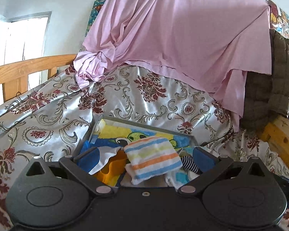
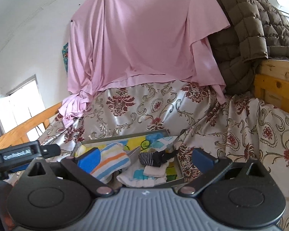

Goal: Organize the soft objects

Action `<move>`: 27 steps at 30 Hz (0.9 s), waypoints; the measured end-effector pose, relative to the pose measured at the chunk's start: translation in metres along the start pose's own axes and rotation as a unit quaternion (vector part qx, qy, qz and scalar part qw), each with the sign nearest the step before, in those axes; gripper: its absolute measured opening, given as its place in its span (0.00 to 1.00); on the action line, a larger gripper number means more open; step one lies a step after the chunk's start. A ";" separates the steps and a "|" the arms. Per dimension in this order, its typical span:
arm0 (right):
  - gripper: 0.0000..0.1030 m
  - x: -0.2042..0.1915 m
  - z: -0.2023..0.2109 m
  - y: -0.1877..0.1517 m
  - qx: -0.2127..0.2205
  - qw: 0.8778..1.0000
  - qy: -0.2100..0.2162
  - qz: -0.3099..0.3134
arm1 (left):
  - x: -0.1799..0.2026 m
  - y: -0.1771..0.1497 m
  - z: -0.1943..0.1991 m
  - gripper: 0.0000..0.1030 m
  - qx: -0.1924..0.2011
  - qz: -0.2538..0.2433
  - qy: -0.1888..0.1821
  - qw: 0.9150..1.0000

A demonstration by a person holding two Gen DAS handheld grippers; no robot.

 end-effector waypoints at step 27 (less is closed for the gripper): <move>1.00 0.009 0.054 -0.023 0.003 1.000 -0.013 -0.011 | 0.006 -0.031 0.044 0.99 -0.004 -0.014 0.009 1.000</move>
Point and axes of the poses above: each gripper's, at about its wrist camera, not at the fingertips, and z roughly against the way its jaws point, x to its right, y to its top, the point moved 8 cm from there along -z, roughly the way its jaws point
